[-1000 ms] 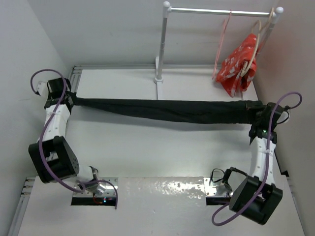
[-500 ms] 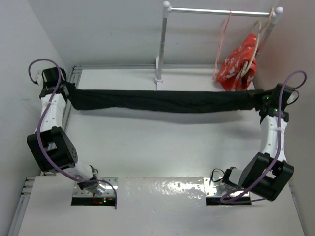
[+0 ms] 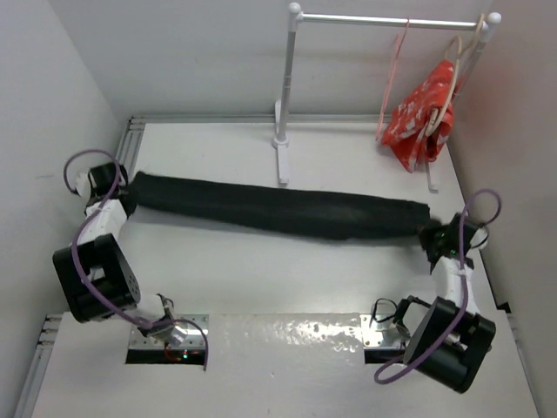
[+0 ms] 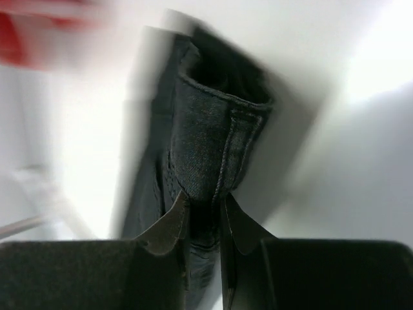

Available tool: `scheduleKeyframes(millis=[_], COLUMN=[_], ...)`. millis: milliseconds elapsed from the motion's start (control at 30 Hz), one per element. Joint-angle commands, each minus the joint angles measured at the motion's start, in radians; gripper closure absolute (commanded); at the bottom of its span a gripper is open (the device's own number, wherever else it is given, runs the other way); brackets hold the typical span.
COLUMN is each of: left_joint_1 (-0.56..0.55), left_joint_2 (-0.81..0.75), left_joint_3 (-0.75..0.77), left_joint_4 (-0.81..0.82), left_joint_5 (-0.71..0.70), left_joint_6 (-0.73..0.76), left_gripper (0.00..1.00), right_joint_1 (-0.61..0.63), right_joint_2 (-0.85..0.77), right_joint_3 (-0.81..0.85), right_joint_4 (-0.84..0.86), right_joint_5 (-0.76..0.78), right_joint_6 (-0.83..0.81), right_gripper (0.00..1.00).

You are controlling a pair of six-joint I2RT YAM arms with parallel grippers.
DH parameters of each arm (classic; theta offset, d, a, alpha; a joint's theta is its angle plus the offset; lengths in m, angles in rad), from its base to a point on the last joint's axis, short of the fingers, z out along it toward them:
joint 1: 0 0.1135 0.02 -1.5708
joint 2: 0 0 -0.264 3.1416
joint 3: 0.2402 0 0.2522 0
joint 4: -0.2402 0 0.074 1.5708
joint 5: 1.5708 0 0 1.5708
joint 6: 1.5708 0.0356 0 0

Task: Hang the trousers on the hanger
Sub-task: Fold the trousers at the center of the board.

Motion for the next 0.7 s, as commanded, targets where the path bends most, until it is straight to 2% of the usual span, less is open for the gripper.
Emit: scheduleKeyframes(millis=[0, 200, 233, 300, 333, 367, 433, 533, 567, 600, 667], left_joint_1=[0.042, 0.054, 0.054, 0.054, 0.054, 0.054, 0.053, -0.014, -0.046, -0.123, -0.188], left_joint_2=[0.044, 0.058, 0.052, 0.028, 0.015, -0.015, -0.048, -0.12, -0.15, -0.181, -0.215], left_joint_3=[-0.091, -0.11, -0.104, -0.094, -0.097, -0.101, -0.098, -0.058, -0.023, -0.01, -0.015], left_joint_4=[0.025, -0.061, -0.074, -0.103, -0.104, -0.103, -0.104, -0.095, -0.091, -0.075, -0.037], left_joint_5=[-0.15, -0.247, -0.245, -0.247, -0.244, -0.24, -0.228, -0.197, -0.219, -0.22, -0.201], left_joint_6=[-0.005, -0.018, -0.022, -0.027, -0.028, -0.025, -0.027, -0.022, -0.015, 0.022, 0.053], left_gripper=[1.0, 1.0, 0.97, 0.86, 0.7, 0.59, 0.42, 0.39, 0.4, 0.48, 0.65], right_joint_1=[-0.026, -0.057, -0.06, -0.064, -0.064, -0.066, -0.066, -0.067, -0.067, -0.067, -0.067], right_joint_2=[0.007, -0.014, -0.022, -0.039, -0.048, -0.056, -0.093, -0.142, -0.14, -0.116, -0.075], right_joint_3=[-0.116, -0.118, -0.111, -0.089, -0.088, -0.088, -0.107, -0.161, -0.17, -0.175, -0.177], right_joint_4=[0.076, -0.023, -0.037, -0.091, -0.102, -0.113, -0.137, -0.133, -0.111, -0.111, -0.094], right_joint_5=[0.13, 0.218, 0.222, 0.254, 0.259, 0.258, 0.258, 0.268, 0.261, 0.246, 0.233], right_joint_6=[-0.005, -0.06, -0.063, -0.068, -0.073, -0.076, -0.074, -0.059, -0.059, -0.053, -0.039], right_gripper=[1.0, 0.99, 0.77, 0.45, 0.22, 0.17, 0.15, 0.15, 0.15, 0.15, 0.15])
